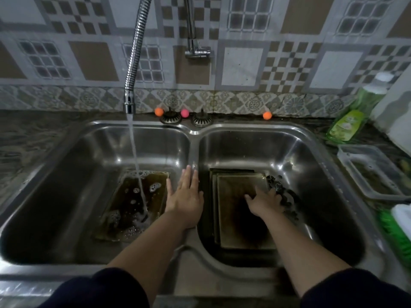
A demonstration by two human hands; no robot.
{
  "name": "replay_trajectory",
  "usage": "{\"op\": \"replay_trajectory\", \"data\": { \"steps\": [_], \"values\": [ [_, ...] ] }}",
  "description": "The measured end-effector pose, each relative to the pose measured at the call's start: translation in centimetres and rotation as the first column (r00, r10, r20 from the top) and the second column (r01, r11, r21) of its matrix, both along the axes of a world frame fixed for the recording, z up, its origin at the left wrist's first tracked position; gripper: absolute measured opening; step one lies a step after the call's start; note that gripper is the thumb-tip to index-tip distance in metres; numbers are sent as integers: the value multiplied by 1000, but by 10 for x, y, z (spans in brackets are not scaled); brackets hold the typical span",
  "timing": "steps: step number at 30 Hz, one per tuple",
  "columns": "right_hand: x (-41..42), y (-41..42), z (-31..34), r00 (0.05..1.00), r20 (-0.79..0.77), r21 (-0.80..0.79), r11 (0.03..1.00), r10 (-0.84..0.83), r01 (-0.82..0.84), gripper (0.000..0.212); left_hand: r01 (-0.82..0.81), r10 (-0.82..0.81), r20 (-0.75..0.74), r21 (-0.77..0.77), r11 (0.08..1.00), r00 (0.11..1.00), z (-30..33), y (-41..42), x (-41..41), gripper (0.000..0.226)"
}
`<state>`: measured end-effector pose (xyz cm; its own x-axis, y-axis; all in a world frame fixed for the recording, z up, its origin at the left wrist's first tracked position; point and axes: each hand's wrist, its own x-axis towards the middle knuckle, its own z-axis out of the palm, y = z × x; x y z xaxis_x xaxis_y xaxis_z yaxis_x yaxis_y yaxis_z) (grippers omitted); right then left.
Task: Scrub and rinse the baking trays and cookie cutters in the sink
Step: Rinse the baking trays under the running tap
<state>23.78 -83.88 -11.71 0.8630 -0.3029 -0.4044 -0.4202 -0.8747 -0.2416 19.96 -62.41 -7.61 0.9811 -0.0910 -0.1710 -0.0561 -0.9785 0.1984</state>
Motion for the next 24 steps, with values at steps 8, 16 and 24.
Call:
{"op": "replay_trajectory", "data": {
  "steps": [8,16,24],
  "values": [
    [-8,98,69,933,265,1,968,242,-251,54,40,-91,-149,-314,949,985,-1,31,-2,60],
    [-36,233,56,797,348,-21,854,493,-519,44,-133,42,-302,-289,948,952,-37,169,9,57],
    [-11,294,-13,972,-91,299,937,217,-182,55,-311,188,-445,-221,924,876,-63,259,20,66]
  ]
}}
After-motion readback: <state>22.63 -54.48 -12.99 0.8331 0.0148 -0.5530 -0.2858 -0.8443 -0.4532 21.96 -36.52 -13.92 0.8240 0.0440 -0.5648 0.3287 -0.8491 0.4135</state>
